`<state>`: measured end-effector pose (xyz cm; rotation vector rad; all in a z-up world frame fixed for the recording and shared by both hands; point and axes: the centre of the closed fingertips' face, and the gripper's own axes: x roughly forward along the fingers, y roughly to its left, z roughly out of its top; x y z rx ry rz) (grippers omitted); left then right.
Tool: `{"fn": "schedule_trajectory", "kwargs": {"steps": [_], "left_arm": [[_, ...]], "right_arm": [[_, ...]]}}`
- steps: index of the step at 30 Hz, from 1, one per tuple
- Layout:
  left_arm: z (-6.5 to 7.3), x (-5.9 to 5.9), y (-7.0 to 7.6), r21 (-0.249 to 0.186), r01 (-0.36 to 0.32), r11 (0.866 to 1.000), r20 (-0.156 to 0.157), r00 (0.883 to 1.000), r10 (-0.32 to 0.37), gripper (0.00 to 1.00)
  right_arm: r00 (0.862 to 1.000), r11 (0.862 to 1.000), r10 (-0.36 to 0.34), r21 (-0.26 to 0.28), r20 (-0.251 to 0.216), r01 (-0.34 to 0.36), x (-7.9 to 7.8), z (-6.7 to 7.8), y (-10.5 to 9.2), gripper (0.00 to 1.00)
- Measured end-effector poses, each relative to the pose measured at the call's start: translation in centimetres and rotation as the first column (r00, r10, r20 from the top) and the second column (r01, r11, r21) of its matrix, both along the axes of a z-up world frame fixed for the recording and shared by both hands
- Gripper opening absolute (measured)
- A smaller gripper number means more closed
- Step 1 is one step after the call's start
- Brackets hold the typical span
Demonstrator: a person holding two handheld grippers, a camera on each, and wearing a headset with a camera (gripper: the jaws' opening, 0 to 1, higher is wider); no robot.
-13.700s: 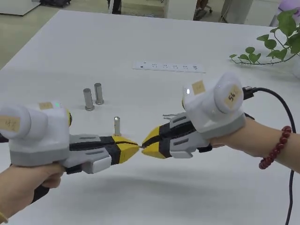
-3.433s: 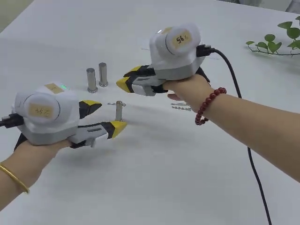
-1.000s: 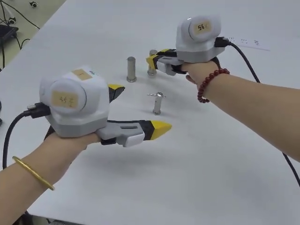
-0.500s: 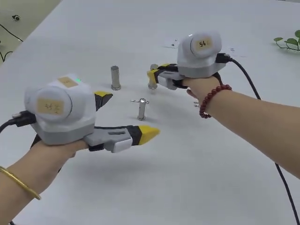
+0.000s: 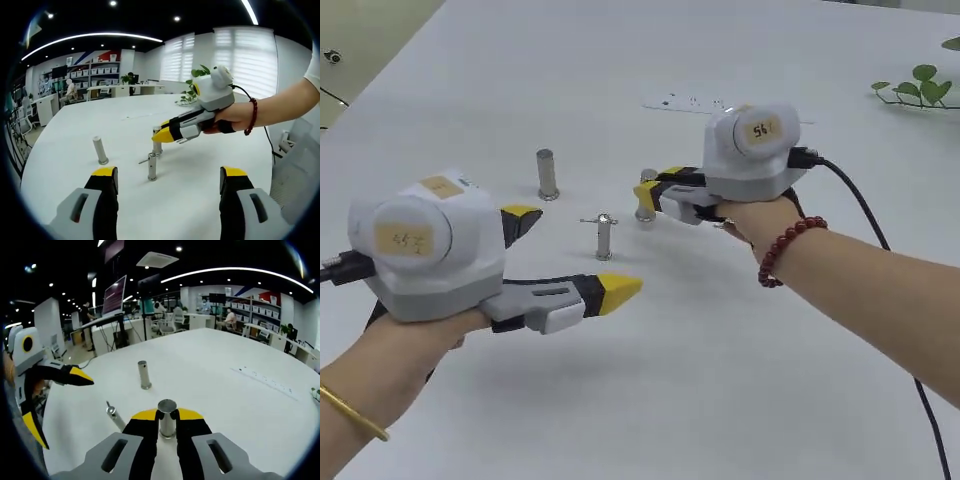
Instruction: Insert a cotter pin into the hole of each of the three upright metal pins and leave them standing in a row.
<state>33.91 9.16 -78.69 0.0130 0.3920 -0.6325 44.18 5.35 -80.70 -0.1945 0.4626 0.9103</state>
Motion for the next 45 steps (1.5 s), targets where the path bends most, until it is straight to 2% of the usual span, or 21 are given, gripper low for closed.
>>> {"fn": "schedule_trajectory", "kwargs": {"steps": [11,20,25,45], "left_arm": [[0.3,-0.4,-0.1,0.006,0.001,1.000,0.010,1.000,-0.001,0.82],[0.3,-0.5,-0.3,0.009,0.003,1.000,0.013,1.000,-0.003,0.81],[0.2,-0.7,-0.4,0.011,0.007,1.000,0.013,1.000,-0.007,0.80],[0.4,-0.8,-0.8,0.011,0.016,1.000,0.019,1.000,-0.016,0.78]], "right_arm": [[1.000,1.000,0.016,-0.025,0.005,-0.016,-2.7,-0.9,-1.1,0.13],[1.000,0.999,0.023,-0.037,0.019,-0.023,-4.1,-1.1,-1.3,0.13],[1.000,1.000,0.005,-0.026,0.018,-0.005,-4.8,-1.0,-1.5,0.13],[0.999,0.999,-0.041,-0.027,0.029,0.042,-5.8,-1.6,-2.6,0.13]]}}
